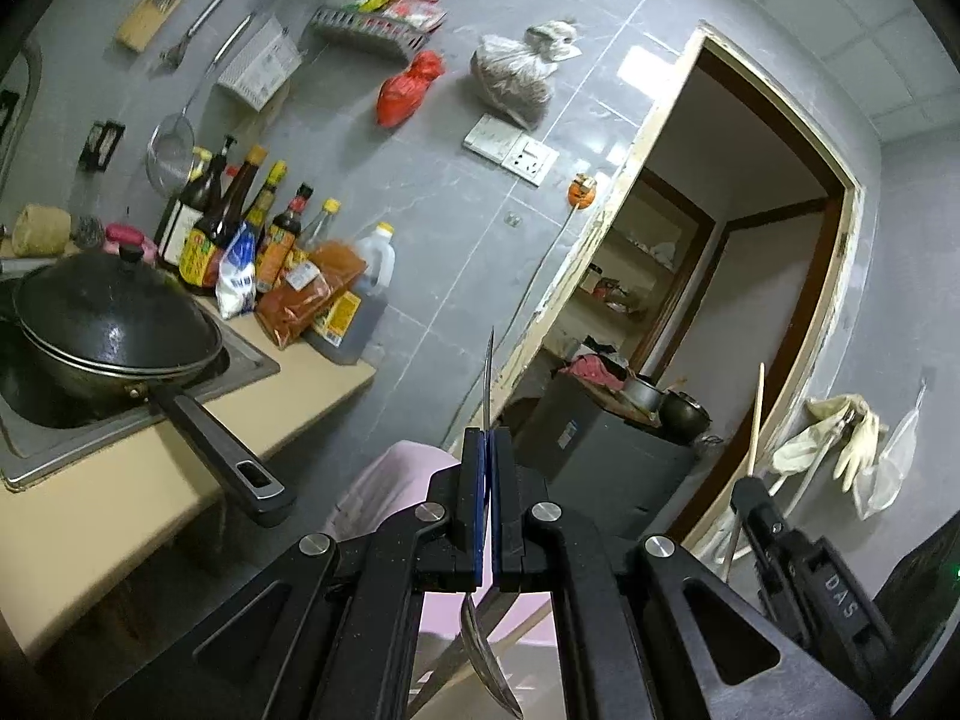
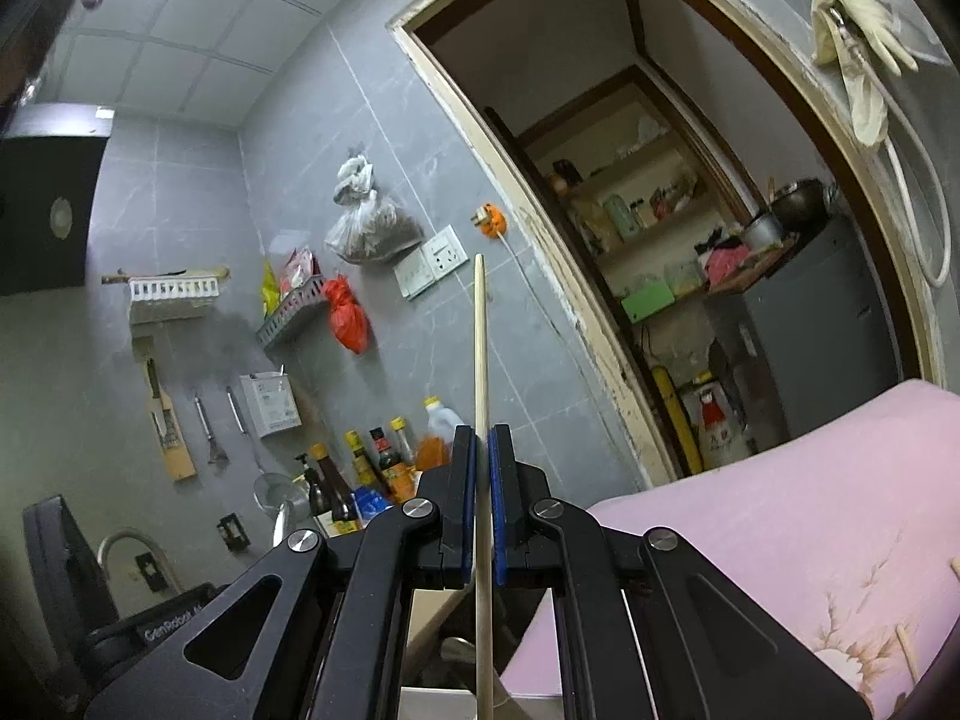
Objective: Organize utensils
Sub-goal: 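Lower the spoon and chopstick into the caddy and open both grippers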
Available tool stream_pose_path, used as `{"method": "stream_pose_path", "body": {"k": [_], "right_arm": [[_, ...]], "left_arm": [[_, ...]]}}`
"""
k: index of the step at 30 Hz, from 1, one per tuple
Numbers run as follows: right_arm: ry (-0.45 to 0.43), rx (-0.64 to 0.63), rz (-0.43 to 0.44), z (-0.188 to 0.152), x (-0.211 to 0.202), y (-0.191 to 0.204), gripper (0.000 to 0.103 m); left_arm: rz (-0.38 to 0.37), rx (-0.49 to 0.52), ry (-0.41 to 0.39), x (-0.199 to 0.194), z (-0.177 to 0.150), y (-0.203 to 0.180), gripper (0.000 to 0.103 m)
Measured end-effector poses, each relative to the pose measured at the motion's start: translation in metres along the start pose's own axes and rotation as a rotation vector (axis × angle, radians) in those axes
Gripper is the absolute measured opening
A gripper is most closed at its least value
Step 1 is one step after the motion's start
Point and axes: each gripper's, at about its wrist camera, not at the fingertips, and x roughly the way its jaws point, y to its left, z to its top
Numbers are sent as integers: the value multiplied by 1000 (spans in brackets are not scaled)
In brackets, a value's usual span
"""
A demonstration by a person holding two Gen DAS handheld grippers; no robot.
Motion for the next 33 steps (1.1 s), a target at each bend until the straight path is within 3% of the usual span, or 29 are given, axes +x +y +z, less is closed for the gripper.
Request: {"method": "stream_pose_path", "body": {"k": [6, 19, 26, 31, 33], "right_arm": [[-6, -75, -19, -12, -2, 1, 3], [87, -208, 2, -33, -7, 14, 3], [155, -214, -20, -38, -15, 12, 4], [206, -194, -32, -33, -22, 11, 16], [214, -193, -38, -30, -27, 11, 17]], "left_arm": [[20, 68, -22, 1, -20, -4, 0], [52, 196, -27, -4, -43, -8, 0], [49, 245, 26, -7, -46, -12, 0], [28, 286, 116, -12, -48, -16, 1], [19, 267, 154, -15, -46, -15, 3]]}}
